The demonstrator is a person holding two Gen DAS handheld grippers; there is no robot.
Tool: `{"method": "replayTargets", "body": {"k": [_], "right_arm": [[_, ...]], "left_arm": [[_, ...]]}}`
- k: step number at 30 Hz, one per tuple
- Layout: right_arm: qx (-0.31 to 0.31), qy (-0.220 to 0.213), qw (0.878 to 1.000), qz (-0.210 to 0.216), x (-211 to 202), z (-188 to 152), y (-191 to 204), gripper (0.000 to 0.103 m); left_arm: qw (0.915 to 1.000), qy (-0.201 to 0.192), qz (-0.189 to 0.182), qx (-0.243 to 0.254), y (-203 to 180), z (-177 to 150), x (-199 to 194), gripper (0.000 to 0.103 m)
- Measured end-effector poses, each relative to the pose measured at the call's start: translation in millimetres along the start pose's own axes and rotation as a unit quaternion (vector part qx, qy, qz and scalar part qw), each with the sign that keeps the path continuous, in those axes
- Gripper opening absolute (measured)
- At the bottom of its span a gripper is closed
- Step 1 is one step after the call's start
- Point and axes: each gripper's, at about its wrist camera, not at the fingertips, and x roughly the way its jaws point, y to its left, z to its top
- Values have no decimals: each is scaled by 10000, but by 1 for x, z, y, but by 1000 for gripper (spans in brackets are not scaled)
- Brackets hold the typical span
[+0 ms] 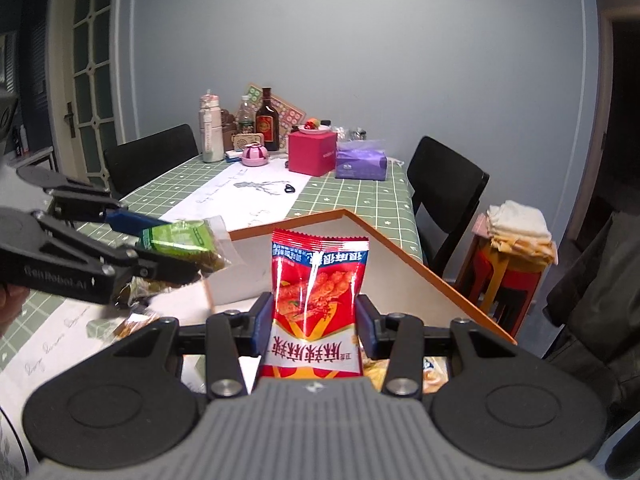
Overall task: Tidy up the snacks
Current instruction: 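Carry both held bags up and over the orange box, then lower both bags into the orange box and open both tools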
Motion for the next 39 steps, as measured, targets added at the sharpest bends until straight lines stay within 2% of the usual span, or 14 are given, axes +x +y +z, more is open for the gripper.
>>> {"method": "replayTargets", "body": {"k": [9, 14, 19, 23, 32, 39], "right_arm": [[122, 281, 9995, 33, 52, 26, -14, 42], [385, 654, 9969, 197, 90, 41, -26, 42], [1038, 1183, 9864, 483, 135, 42, -44, 42], [1384, 1433, 9781, 605, 160, 37, -47, 42], [1582, 1846, 9687, 510, 207, 33, -42, 42], [1724, 1989, 9640, 376, 228, 26, -45, 43]], "left_arm": [[9992, 366, -84, -112, 15, 16, 35, 56], [9962, 699, -199, -482, 31, 22, 59, 56], [9927, 1078, 56, -537, 38, 19, 86, 56], [9902, 1287, 259, -475, 40, 16, 101, 56], [9839, 1697, 528, -183, 33, 11, 128, 56], [9817, 1793, 645, -45, 30, 10, 137, 56]]}}
